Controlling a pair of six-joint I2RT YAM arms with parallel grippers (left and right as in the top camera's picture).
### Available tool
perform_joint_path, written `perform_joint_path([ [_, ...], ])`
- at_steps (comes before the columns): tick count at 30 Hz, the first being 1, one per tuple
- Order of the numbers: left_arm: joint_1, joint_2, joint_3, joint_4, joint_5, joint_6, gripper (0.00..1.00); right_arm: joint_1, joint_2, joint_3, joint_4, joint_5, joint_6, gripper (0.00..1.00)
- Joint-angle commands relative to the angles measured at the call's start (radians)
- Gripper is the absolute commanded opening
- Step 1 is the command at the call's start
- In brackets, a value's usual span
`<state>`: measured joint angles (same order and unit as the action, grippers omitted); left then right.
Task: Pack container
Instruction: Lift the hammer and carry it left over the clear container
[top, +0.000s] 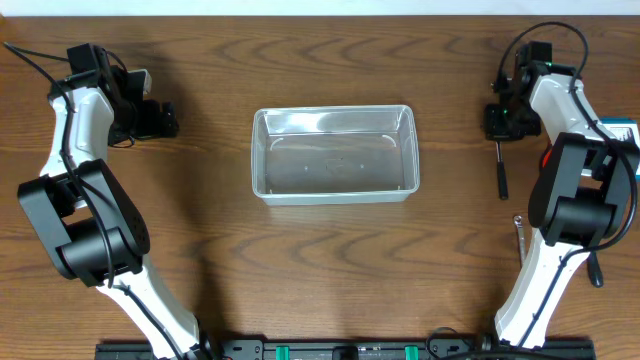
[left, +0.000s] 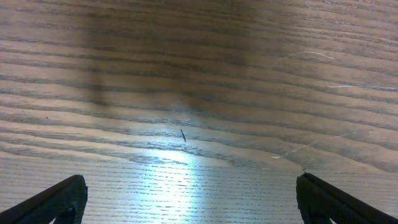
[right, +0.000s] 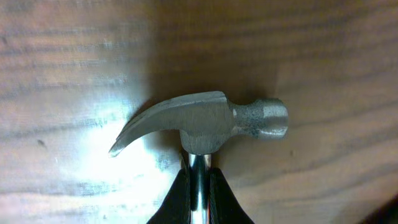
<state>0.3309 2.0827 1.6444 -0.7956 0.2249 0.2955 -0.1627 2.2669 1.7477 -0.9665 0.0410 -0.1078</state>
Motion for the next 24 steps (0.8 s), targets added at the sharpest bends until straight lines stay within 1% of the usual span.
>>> perform_joint_path([
  [1, 0.000, 0.005, -0.004, 0.001, -0.009, 0.006, 0.98, -0.003, 0.010, 0.095, -0.048, 0.011, 0.018, 0.01],
  [7, 0.000, 0.005, -0.004, 0.001, -0.009, 0.006, 0.98, 0.024, -0.022, 0.309, -0.181, 0.008, 0.008, 0.01],
  [12, 0.000, 0.005, -0.004, 0.001, -0.009, 0.006, 0.98, 0.078, -0.068, 0.509, -0.323, -0.101, -0.118, 0.01],
  [15, 0.000, 0.005, -0.004, 0.001, -0.009, 0.006, 0.98, 0.134, -0.095, 0.596, -0.410, -0.157, -0.192, 0.01],
  [19, 0.000, 0.005, -0.004, 0.001, -0.009, 0.006, 0.98, 0.241, -0.141, 0.652, -0.498, -0.169, -0.302, 0.01],
  [24, 0.000, 0.005, -0.004, 0.001, -0.009, 0.006, 0.98, 0.400, -0.176, 0.653, -0.564, -0.177, -0.437, 0.01],
])
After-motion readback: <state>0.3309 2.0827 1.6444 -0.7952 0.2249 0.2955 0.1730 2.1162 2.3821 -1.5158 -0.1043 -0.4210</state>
